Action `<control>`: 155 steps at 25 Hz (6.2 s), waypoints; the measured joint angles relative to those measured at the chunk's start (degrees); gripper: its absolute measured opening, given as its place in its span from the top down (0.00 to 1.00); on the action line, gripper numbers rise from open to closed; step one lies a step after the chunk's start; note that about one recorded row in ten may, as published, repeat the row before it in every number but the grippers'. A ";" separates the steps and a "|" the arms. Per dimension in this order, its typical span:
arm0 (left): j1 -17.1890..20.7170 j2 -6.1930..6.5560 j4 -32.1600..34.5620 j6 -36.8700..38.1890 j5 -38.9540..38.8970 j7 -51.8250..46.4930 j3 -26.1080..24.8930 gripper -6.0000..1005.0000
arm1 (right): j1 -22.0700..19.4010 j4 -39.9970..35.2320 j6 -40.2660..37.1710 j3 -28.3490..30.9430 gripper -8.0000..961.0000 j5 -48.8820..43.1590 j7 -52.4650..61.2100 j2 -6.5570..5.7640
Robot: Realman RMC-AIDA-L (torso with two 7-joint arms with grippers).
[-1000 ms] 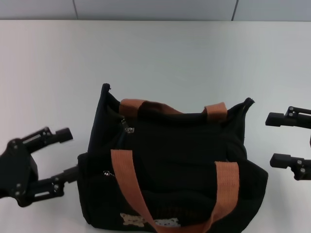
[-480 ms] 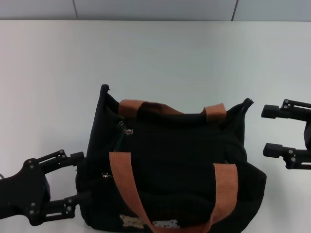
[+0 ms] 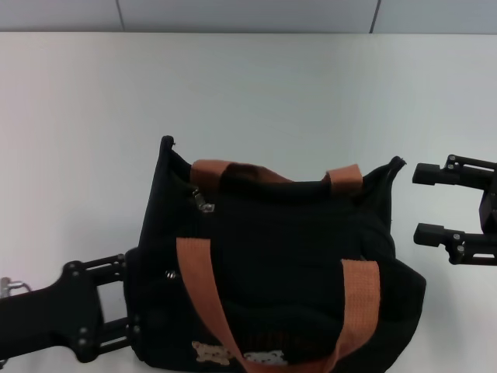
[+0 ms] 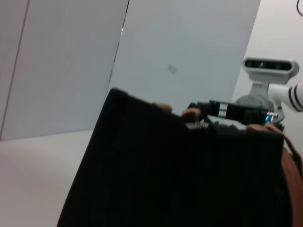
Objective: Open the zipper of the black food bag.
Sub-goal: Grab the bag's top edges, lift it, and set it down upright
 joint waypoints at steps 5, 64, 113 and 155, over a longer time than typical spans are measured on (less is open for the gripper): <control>-2.00 -1.64 -0.11 -3.26 2.29 0.13 -0.19 0.40 | 0.31 0.00 0.83 0.01 0.21 -0.16 0.00 0.12; -9.14 0.09 7.11 4.26 -1.91 -1.62 -30.32 0.90 | 1.02 9.04 10.04 7.63 0.21 -5.24 0.00 4.36; -9.19 -2.43 12.42 3.91 -10.24 5.85 0.58 0.90 | 2.31 16.21 18.85 6.71 0.21 -5.64 10.32 2.93; -12.03 -2.58 11.91 2.41 -14.42 9.09 5.13 0.90 | 24.19 34.87 40.37 6.83 0.22 -5.35 4.16 6.29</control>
